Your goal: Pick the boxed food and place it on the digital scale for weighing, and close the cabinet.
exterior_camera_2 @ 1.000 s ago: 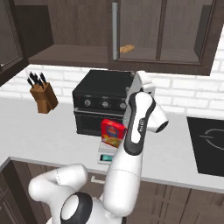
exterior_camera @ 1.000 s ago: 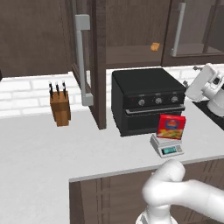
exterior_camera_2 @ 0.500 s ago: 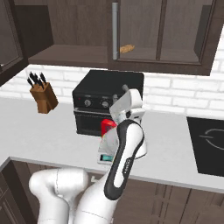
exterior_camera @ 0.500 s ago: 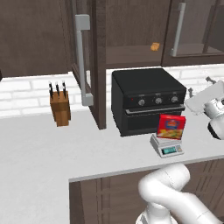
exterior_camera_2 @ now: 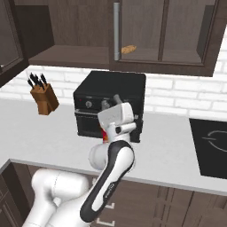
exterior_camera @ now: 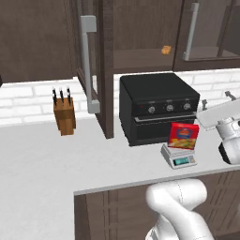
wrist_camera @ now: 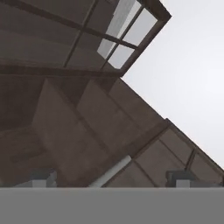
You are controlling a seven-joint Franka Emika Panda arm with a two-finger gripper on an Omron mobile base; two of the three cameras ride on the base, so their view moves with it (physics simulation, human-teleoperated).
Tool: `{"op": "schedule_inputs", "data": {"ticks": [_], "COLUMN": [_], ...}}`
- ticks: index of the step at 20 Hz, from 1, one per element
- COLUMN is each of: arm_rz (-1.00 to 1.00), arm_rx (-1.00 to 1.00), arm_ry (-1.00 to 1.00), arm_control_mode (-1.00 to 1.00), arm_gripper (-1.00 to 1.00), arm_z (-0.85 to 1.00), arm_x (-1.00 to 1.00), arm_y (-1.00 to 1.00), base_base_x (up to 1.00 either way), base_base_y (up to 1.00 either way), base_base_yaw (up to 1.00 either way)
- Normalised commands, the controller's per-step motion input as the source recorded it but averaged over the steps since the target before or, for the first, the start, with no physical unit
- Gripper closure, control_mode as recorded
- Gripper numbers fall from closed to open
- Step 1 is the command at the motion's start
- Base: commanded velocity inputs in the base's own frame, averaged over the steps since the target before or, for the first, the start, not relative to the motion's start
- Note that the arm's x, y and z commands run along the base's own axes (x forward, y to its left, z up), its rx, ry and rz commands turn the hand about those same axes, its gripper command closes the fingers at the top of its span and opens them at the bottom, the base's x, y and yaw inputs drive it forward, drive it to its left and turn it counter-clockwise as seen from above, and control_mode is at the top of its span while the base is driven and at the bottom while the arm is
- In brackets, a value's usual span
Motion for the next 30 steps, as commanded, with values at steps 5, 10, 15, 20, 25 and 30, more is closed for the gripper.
{"op": "schedule_inputs", "data": {"ticks": [5, 10, 15, 20, 25, 30], "arm_rz": [0.01, 0.00, -0.01, -0.01, -0.05, -0.01], "arm_rx": [0.05, -0.06, -0.16, -0.02, 0.00, 0.00], "arm_ry": [-0.02, 0.00, 0.00, -0.08, -0.21, -0.10], "arm_control_mode": [-1.00, -1.00, -1.00, -1.00, -1.00, -1.00], "arm_gripper": [-1.00, -1.00, -1.00, -1.00, -1.00, -1.00], "arm_z": [0.03, 0.07, 0.00, -0.01, 0.00, 0.00], "arm_x": [-0.59, -0.28, -0.06, 0.02, -0.16, -0.14], "arm_y": [0.06, 0.32, 0.82, 0.98, 0.78, 0.82], "base_base_x": [0.00, 0.00, 0.00, 0.00, 0.00, 0.00], "base_base_y": [0.00, 0.00, 0.00, 0.00, 0.00, 0.00], "base_base_yaw": [0.00, 0.00, 0.00, 0.00, 0.00, 0.00]}}
